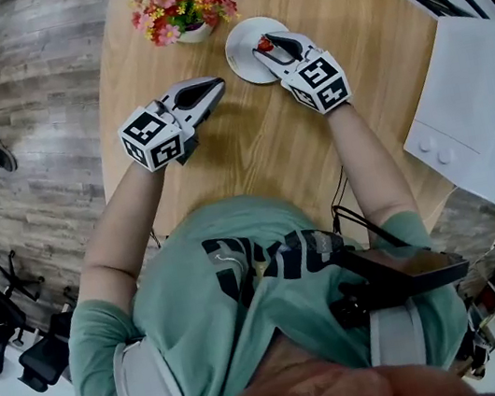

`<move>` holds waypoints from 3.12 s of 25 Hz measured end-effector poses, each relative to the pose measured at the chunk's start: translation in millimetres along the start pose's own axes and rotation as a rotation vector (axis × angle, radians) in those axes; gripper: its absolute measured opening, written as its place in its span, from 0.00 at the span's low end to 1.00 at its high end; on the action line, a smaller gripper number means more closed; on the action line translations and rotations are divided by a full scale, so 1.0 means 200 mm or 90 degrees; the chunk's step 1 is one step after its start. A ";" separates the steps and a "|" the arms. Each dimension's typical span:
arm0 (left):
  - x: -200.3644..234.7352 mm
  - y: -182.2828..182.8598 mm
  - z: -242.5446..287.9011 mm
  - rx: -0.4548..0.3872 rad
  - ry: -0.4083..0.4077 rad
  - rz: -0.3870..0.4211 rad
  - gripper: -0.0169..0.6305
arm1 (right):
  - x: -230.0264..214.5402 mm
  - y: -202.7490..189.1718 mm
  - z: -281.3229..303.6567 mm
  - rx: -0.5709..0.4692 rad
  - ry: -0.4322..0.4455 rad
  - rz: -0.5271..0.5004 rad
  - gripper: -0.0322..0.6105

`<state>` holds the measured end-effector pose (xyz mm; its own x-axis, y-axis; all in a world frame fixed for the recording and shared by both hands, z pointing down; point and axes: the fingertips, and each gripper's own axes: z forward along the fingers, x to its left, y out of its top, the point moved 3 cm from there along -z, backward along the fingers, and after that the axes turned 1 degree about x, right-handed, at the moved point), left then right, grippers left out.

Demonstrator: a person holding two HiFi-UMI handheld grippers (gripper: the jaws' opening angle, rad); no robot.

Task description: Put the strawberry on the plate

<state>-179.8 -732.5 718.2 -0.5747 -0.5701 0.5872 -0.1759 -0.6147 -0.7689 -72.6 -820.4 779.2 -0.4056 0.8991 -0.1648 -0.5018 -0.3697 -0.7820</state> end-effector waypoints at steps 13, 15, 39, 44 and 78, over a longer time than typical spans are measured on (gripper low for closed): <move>0.01 -0.01 -0.13 -0.012 -0.009 -0.008 0.03 | 0.09 0.10 0.02 -0.029 -0.011 0.010 0.40; 0.00 0.00 -0.14 -0.016 -0.008 -0.008 0.03 | 0.10 0.11 0.02 -0.029 -0.014 0.010 0.40; -0.41 0.11 -0.70 -0.095 -0.003 0.042 0.03 | 0.53 0.39 -0.28 -0.039 0.006 -0.014 0.39; -0.45 0.11 -1.01 -0.131 0.003 0.041 0.03 | 0.70 0.45 -0.29 -0.024 -0.008 -0.016 0.39; -0.95 -0.16 -1.46 -0.139 -0.030 0.046 0.03 | 1.22 0.43 -1.16 -0.126 -0.067 0.030 0.10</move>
<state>-298.1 -445.8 558.3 -0.5556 -0.6362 0.5354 -0.3070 -0.4414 -0.8431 -36.2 -578.1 532.4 -0.5072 0.8489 -0.1485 -0.3252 -0.3481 -0.8792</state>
